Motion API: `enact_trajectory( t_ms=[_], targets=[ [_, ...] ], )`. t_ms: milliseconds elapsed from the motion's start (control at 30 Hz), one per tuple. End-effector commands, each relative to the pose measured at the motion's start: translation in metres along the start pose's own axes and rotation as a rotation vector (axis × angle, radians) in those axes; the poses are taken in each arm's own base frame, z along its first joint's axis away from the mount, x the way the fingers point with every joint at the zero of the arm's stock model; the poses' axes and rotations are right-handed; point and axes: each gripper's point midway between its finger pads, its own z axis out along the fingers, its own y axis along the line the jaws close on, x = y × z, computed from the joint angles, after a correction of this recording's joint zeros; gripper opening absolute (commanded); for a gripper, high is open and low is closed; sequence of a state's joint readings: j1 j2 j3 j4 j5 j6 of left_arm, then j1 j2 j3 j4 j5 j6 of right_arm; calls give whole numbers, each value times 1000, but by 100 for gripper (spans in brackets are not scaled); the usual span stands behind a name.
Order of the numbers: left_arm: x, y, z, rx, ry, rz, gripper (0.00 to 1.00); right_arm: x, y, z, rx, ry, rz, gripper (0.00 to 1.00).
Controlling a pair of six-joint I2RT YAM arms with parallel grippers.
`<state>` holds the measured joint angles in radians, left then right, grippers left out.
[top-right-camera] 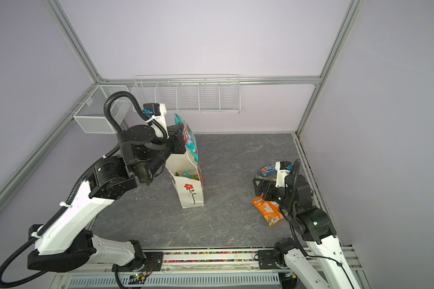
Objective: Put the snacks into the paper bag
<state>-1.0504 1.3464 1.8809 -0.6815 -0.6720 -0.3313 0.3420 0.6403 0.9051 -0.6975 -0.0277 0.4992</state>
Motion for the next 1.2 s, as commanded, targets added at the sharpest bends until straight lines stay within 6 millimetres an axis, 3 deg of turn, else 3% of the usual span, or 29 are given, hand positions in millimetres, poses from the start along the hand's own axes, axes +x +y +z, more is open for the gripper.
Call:
enact_trajectory(
  t_ms=[0,333,367,633,1033,1133,1167],
  targets=[
    [-16,10,-12,-23,-65,-23,0,1,1,4,-13,0,16,88],
    [-27,11,-23,18,-88,-35,0,0,2,4,-22,-3,24,88],
    [-29,11,-25,20,-94,-36,0,9,-3,10,-8,20,27,89],
    [-37,14,-32,23,-108,-28,0,12,-3,13,-14,27,35,88],
    [-11,39,-25,-81,-82,-3,0,19,6,18,-72,65,28,89],
    [16,50,-26,-105,-25,7,2,27,14,21,-123,114,10,89],
    [29,54,-25,-110,3,18,12,29,15,22,-129,125,5,88]
  ],
)
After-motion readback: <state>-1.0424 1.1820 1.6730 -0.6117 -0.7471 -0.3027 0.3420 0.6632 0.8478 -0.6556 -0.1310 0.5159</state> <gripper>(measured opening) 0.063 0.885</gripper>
